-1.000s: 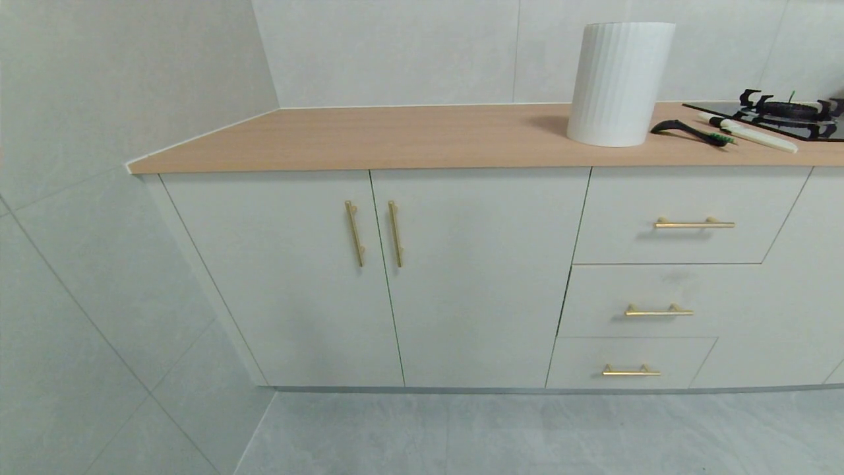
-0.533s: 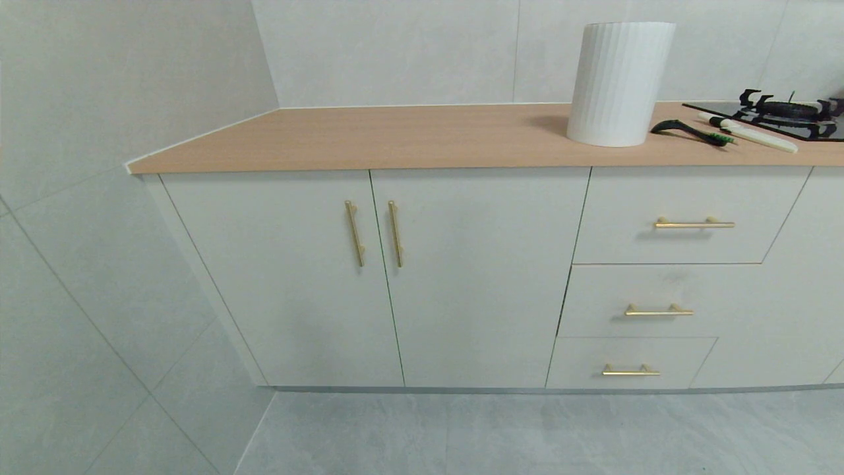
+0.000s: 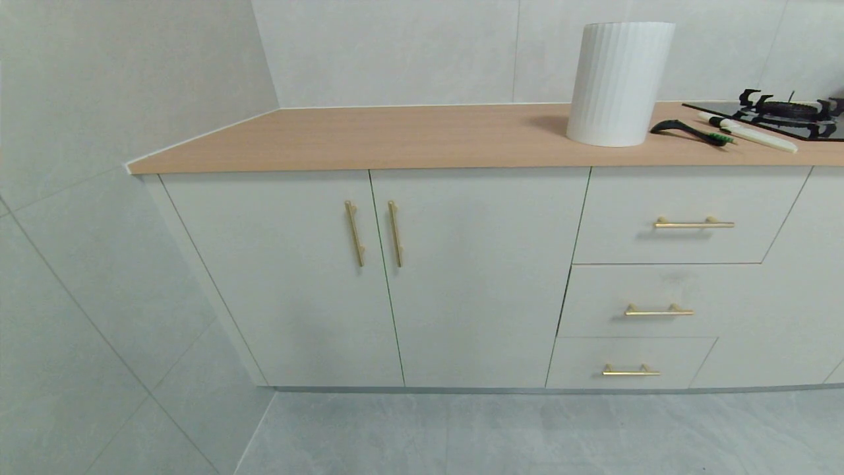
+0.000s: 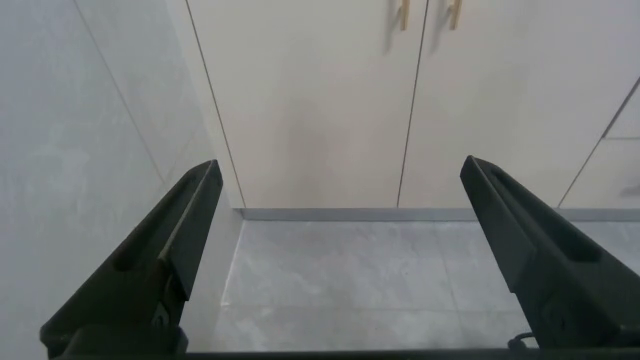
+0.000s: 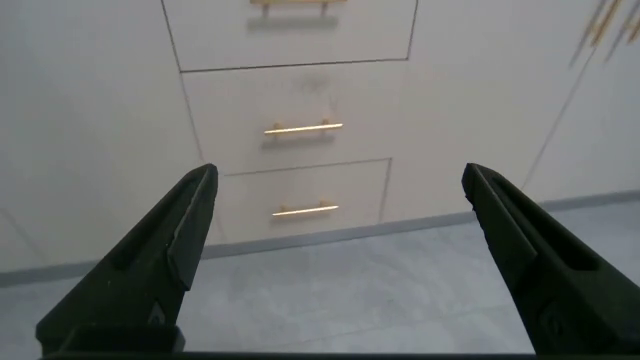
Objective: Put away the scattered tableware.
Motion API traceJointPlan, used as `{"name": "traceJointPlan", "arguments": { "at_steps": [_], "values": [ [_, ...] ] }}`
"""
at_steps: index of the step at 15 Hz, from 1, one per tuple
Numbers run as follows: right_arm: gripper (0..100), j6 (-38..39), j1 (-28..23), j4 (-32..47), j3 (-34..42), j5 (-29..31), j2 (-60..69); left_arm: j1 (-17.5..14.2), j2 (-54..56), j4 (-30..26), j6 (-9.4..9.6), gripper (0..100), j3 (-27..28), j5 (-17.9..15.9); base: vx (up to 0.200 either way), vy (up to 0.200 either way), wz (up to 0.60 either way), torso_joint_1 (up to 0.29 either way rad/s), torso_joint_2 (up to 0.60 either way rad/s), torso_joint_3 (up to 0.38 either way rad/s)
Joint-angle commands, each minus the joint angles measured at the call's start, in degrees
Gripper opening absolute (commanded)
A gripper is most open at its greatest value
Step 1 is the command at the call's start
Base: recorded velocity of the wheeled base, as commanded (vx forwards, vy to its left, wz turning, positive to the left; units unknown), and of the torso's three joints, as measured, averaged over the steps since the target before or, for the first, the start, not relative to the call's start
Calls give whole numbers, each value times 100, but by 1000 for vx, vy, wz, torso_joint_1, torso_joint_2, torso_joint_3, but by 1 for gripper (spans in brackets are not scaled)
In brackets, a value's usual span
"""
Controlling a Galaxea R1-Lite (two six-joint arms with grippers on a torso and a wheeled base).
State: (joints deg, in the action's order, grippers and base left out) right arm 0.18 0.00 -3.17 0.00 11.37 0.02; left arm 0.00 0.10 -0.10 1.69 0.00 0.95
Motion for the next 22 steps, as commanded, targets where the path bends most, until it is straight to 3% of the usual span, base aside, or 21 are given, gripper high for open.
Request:
{"name": "traceJointPlan", "arguments": {
  "at_steps": [1,4,6,10,19,22],
  "values": [
    [100,272,9,255,0,-751,-20,0,-10,1,15,100,0,2,0,0,0,0,0,0],
    [100,70,0,326,0,-953,-20,0,-10,1,15,100,0,2,0,0,0,0,0,0],
    [100,52,9,317,-9,-953,-11,0,-10,10,-134,100,0,2,0,0,0,0,0,0],
    [100,70,0,308,0,-962,-11,0,-10,10,-134,100,0,2,0,0,0,0,0,0],
    [100,70,9,308,0,-962,-11,0,-10,19,-152,100,0,2,0,-200,0,7,2,-1],
    [100,78,9,308,0,-962,-11,0,-10,19,-152,100,0,2,0,0,0,0,0,0]
  ]
}}
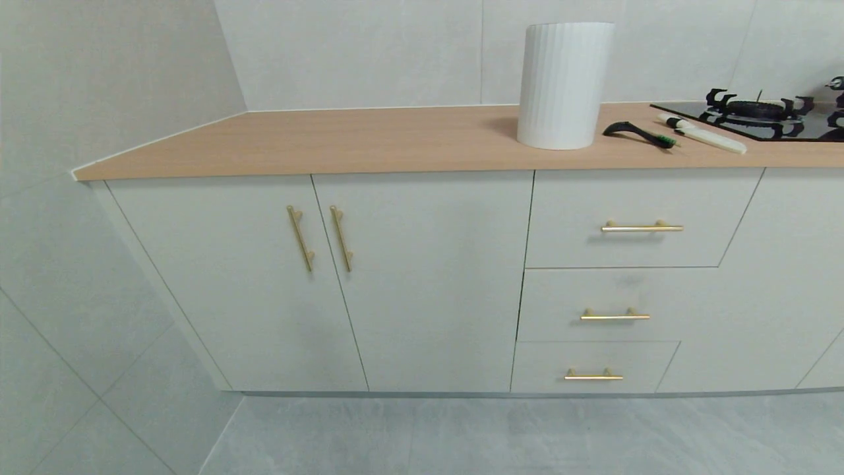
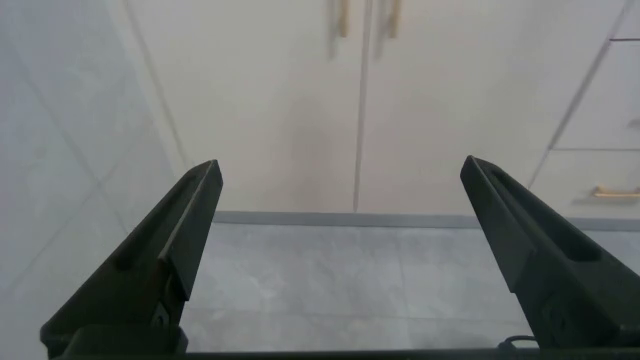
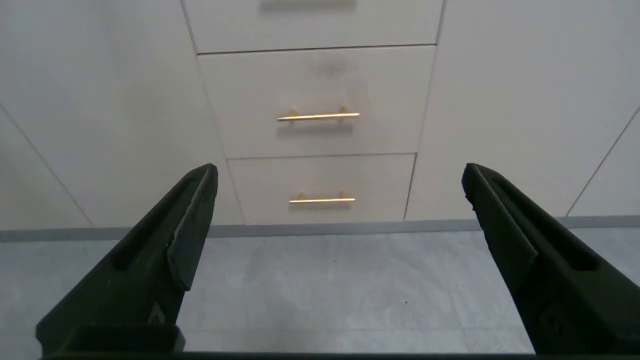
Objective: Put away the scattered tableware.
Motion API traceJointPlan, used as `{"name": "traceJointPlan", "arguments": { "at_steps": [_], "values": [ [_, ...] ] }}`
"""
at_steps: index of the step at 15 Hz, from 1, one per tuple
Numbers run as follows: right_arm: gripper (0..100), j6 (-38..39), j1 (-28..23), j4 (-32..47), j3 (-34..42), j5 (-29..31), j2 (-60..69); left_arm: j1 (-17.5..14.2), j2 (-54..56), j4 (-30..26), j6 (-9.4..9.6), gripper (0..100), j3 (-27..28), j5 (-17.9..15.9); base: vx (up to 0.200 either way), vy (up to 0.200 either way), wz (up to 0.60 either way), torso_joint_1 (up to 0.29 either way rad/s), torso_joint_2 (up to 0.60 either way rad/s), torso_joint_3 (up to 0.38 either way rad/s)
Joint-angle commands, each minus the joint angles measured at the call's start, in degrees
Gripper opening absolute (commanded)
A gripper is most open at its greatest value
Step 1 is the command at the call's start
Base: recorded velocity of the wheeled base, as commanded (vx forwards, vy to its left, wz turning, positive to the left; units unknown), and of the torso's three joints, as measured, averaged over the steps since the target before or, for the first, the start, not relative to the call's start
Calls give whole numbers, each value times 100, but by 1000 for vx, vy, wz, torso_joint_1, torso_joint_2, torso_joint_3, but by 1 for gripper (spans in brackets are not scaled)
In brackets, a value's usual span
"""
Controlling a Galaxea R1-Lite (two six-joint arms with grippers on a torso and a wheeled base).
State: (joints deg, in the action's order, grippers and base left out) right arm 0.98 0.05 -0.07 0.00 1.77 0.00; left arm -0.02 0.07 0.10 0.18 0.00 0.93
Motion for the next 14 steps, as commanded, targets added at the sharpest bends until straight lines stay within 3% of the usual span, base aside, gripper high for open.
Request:
{"name": "traceJointPlan", "arguments": {
  "at_steps": [1,5,11,14],
  "values": [
    [100,-1,-5,-1,0,-1,-9,2,-7,-1,-1,100,0,4,0,0,0,0,0,0],
    [100,-1,4,-1,0,-1,-9,2,-7,-1,-1,100,0,4,0,0,0,0,0,0],
    [100,-1,-5,-1,0,-1,-9,2,-7,-1,-1,100,0,4,200,0,0,2,1,1],
    [100,-1,-5,-1,0,-1,-9,2,-7,-1,-1,100,0,4,0,0,0,0,0,0]
  ]
}}
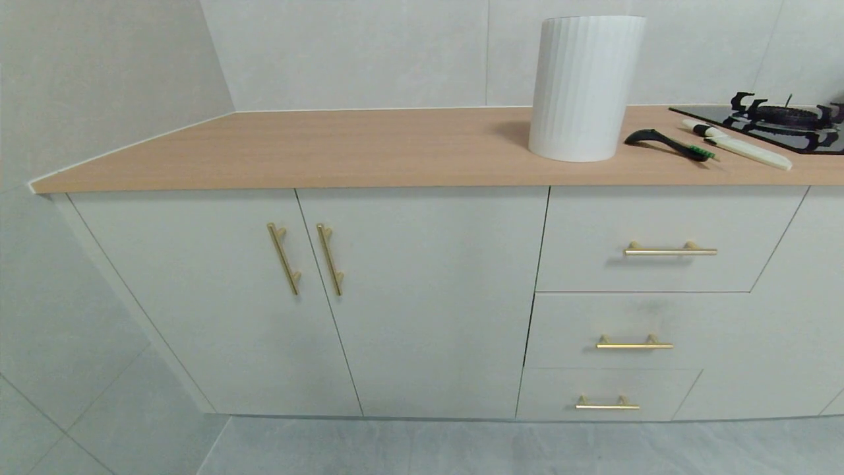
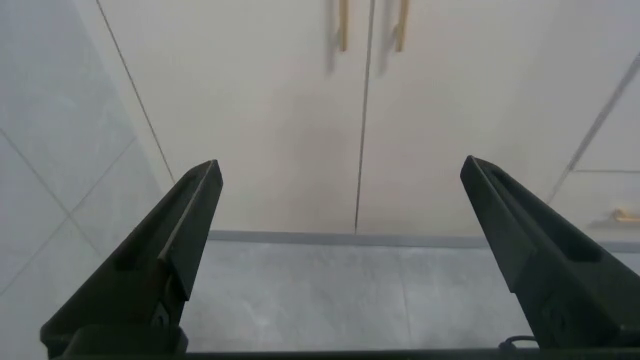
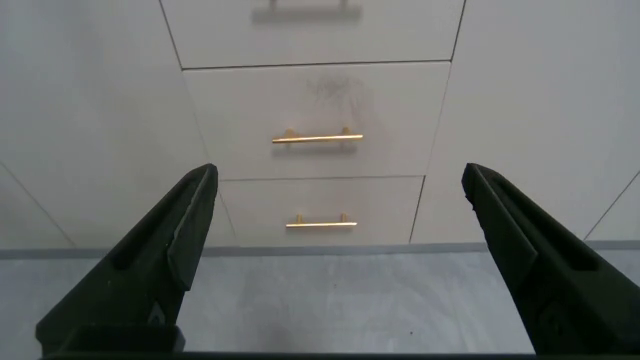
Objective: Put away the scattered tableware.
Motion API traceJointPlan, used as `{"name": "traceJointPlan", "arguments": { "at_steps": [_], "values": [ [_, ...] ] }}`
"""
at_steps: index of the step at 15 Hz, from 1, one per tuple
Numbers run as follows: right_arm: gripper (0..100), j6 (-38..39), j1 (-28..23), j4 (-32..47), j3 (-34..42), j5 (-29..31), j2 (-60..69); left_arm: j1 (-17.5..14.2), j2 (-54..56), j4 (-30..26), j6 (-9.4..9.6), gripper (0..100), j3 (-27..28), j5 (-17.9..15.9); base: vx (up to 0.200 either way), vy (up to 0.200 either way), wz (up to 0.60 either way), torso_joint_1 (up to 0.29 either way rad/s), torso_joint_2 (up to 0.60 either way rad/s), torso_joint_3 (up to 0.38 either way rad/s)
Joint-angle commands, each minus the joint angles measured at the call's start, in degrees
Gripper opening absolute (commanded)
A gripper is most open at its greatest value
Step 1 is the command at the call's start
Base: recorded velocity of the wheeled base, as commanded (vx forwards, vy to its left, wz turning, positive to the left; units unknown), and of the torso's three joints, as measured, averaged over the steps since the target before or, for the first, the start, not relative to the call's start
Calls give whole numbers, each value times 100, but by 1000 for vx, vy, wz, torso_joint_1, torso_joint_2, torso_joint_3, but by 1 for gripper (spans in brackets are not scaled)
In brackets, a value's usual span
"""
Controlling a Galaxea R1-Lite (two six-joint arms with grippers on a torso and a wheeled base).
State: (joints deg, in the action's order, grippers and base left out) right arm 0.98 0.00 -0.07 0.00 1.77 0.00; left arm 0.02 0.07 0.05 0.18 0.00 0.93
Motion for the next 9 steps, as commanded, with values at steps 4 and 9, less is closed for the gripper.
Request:
{"name": "traceJointPlan", "arguments": {
  "at_steps": [4,9],
  "values": [
    [100,-10,0,-1,0,-1,-9,-2,-7,4,-1,100,0,4,0,0,0,0,0,0],
    [100,-10,0,-1,0,-1,-9,-2,-7,-5,-18,100,0,4,0,0,0,0,0,0]
  ]
}}
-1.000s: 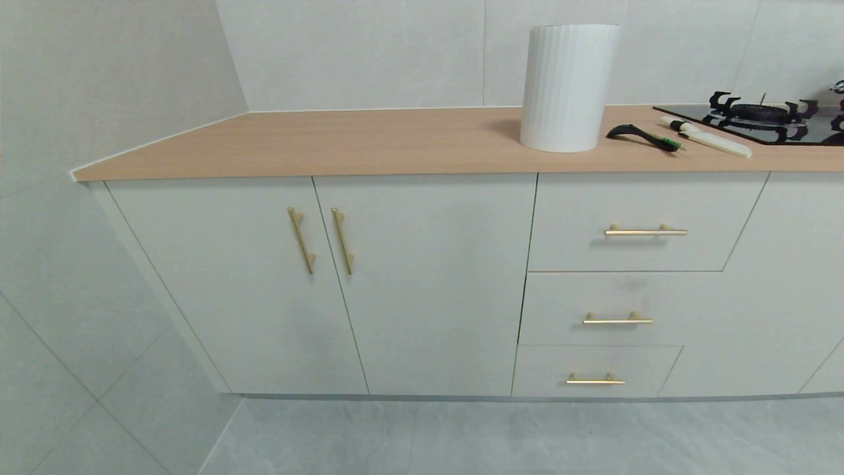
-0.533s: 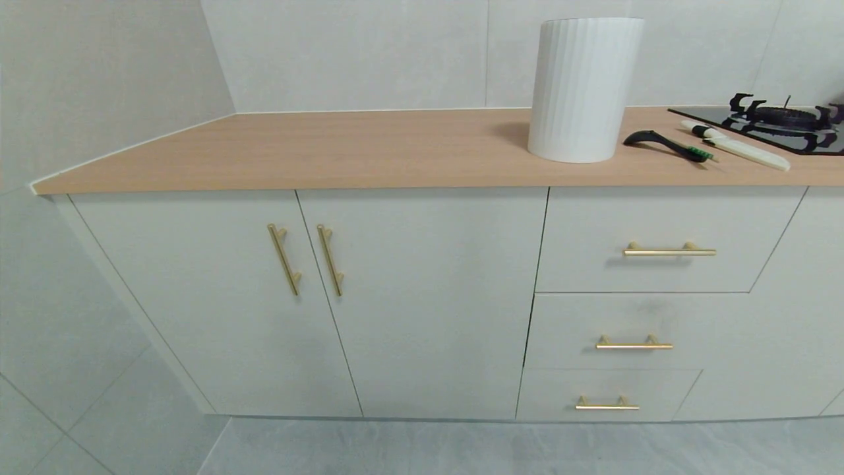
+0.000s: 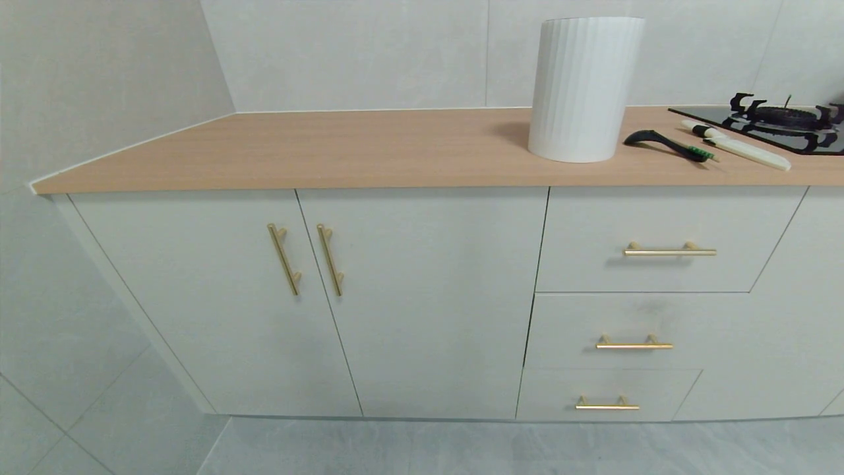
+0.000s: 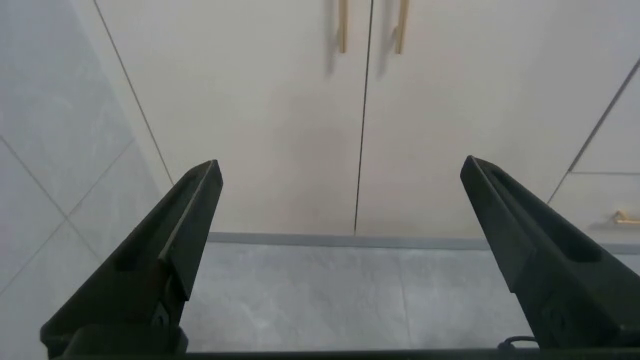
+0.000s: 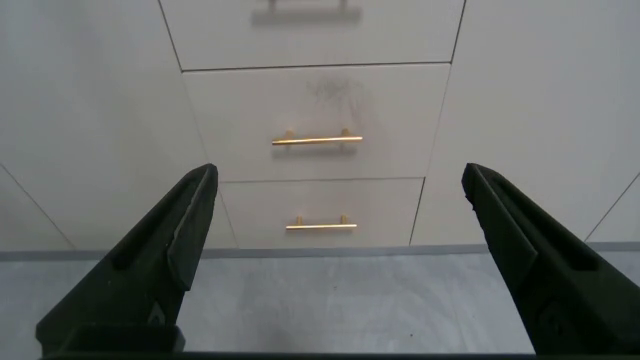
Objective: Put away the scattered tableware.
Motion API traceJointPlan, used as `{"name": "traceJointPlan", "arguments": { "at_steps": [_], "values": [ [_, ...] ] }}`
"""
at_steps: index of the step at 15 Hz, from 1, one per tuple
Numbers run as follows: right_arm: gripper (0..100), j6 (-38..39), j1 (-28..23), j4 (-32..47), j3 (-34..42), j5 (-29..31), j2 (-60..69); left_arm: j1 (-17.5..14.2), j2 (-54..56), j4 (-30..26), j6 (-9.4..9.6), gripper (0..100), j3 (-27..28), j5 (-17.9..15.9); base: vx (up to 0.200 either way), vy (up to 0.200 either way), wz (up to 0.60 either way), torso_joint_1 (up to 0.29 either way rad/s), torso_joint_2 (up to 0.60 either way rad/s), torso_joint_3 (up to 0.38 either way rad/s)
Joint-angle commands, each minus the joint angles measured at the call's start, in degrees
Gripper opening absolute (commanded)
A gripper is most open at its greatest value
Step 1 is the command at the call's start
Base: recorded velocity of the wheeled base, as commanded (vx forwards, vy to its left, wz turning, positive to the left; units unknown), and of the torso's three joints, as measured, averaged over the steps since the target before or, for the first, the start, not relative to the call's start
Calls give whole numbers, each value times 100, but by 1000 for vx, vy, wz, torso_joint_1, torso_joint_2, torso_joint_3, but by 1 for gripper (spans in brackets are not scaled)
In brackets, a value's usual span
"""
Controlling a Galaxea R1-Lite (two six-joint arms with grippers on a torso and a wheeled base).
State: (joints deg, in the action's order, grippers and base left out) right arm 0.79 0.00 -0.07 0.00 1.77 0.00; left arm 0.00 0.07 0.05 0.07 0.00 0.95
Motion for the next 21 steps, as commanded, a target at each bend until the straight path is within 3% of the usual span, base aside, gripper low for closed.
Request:
{"name": "traceJointPlan", "arguments": {
  "at_steps": [1,3,5,11,13,15,16,17,21],
  "values": [
    [100,-18,0,-1,0,-10,-9,0,-7,4,-7,100,0,2,0,0,0,0,0,0],
    [100,-35,0,-1,-9,-10,-62,0,-7,4,1,100,0,2,0,0,0,0,0,0],
    [100,404,44,34,-1494,17,-1389,0,-7,-5,-7,100,0,2,0,0,0,0,0,0],
    [100,-97,264,-28,-2566,-106,-6108,0,-7,-5,-7,100,0,2,0,0,0,0,0,0],
    [100,-97,272,-379,-2962,-106,-7506,0,-7,-5,-7,100,0,2,0,0,0,0,0,0],
    [100,-97,272,-1214,-3261,-80,-8991,0,-7,4,-7,100,0,2,0,0,0,0,0,0],
    [100,-106,272,-1355,-3270,-80,-9149,0,-7,-5,-7,100,0,2,0,0,0,0,0,0],
    [100,-158,272,-2146,-3445,-89,-10002,0,-7,4,-7,100,0,2,0,0,0,0,0,0],
    [100,-176,264,-2533,-3814,-80,-10978,0,-7,-5,-7,100,0,2,0,0,0,0,0,0]
  ]
}}
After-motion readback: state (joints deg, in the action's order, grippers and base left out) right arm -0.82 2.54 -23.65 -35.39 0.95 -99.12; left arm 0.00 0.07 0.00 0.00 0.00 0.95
